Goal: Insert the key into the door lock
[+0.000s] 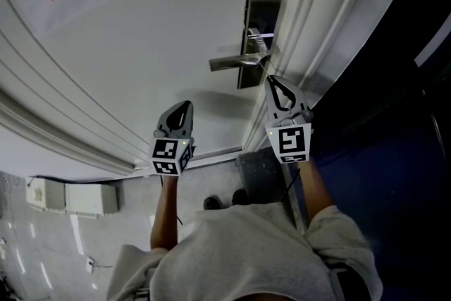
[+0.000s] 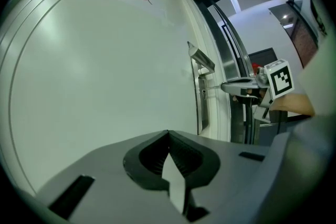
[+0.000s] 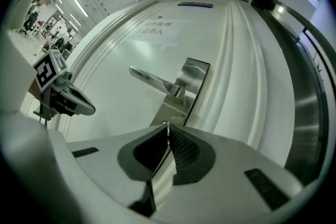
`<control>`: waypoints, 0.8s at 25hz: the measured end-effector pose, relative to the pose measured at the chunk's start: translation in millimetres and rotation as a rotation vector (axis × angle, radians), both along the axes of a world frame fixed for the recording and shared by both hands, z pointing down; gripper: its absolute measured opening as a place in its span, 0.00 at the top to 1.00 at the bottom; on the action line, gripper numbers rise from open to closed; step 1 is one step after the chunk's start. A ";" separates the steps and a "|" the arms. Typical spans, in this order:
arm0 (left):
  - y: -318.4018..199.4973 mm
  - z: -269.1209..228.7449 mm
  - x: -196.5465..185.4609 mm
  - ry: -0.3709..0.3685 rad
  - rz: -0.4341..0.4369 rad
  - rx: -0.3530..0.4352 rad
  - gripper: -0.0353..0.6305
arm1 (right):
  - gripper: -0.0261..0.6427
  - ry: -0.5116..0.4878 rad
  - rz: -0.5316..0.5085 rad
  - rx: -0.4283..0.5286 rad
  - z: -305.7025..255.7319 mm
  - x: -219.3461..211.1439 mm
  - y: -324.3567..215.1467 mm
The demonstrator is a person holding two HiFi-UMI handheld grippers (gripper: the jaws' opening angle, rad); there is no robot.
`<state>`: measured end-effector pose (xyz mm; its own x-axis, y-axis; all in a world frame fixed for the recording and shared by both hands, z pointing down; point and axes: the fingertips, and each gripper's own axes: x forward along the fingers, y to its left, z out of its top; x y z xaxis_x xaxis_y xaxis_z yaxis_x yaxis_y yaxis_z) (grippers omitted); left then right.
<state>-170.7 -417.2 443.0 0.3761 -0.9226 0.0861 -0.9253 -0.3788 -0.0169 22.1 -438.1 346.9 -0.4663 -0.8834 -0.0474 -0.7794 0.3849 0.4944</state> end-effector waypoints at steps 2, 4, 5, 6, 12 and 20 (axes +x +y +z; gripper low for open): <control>0.3 0.1 -1.0 0.003 -0.001 -0.001 0.92 | 0.92 0.050 0.002 0.023 -1.0 -1.3 -0.3; 0.0 -0.8 -1.1 0.005 -0.001 0.001 0.92 | 0.92 0.118 0.008 0.046 -0.4 -3.0 -0.9; -0.5 -1.1 -1.0 0.006 -0.001 0.002 0.92 | 0.92 0.160 0.012 0.058 0.3 -4.3 -0.9; -0.9 -1.1 -0.9 0.007 0.000 0.003 0.92 | 0.92 0.209 0.016 0.073 1.3 -5.9 -0.6; -2.9 5.4 1.0 0.006 0.004 -0.019 0.92 | 0.92 0.496 0.065 0.211 13.4 -11.6 -0.3; -8.4 4.2 5.6 0.007 0.012 -0.007 0.92 | 0.92 0.735 0.117 0.340 24.7 -13.2 -0.8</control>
<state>-165.1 -425.5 447.2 0.3882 -0.9172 0.0899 -0.9206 -0.3904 -0.0077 8.9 -438.9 371.5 -0.3880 -0.9208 -0.0394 -0.2367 0.0582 0.9698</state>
